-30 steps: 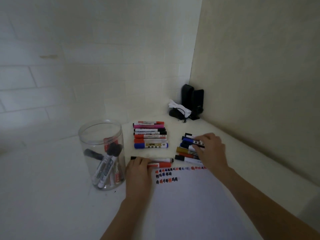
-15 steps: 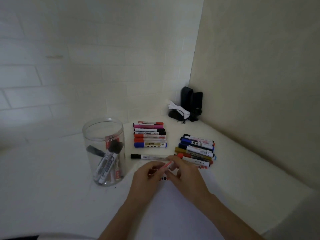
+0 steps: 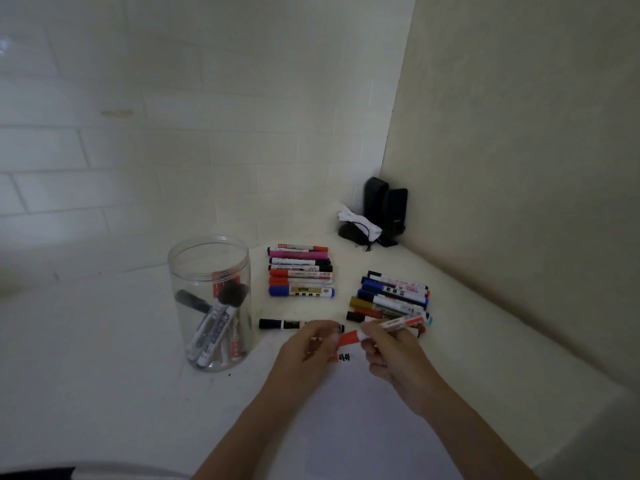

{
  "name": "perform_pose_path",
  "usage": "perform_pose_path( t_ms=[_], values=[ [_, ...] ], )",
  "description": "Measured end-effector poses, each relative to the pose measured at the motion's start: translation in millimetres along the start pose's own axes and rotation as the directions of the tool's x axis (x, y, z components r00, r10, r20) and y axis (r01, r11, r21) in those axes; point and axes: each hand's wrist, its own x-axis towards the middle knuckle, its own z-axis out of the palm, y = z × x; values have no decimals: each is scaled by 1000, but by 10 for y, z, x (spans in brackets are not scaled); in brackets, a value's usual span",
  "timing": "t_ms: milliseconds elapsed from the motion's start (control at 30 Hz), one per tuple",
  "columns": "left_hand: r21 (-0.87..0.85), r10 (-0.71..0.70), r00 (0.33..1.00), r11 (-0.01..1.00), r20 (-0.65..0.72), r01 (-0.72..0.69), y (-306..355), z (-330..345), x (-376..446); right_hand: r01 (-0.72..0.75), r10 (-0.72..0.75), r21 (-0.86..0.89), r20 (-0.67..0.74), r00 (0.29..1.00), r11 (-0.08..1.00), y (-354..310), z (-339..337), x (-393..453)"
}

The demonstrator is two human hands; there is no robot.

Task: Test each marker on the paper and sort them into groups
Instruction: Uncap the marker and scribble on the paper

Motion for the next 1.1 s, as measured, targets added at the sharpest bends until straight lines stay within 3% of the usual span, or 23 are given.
perform_pose_path(
  t_ms=[200, 333, 500, 633, 900, 1033, 1100],
  values=[
    [141, 102, 995, 985, -1, -101, -4, -73, -5, 21, -19, 66, -33, 999, 998, 42, -3, -29],
    [359, 156, 983, 916, 93, -179, 0, -85, 11, 37, -39, -26, -76, 996, 999, 63, 27, -21],
    [476, 217, 961, 836, 169, -272, 89, -12, 23, 99, -108, -133, -62, 992, 986, 22, 151, -32],
    [432, 219, 946, 849, 237, -305, 70, -64, 20, 118, -119, -144, 4, 993, 982, -15, 109, -77],
    [414, 223, 946, 857, 236, -306, 20, -55, 1, 148, -144, -137, 37, 989, 979, 9, 78, -102],
    [295, 116, 964, 937, 239, -185, 45, -76, 4, 158, -163, -158, -17, 987, 975, 17, 59, -93],
    [245, 59, 982, 964, 179, -102, 43, -123, 5, 121, -120, 4, -102, 988, 993, -4, -27, -74]
  ],
)
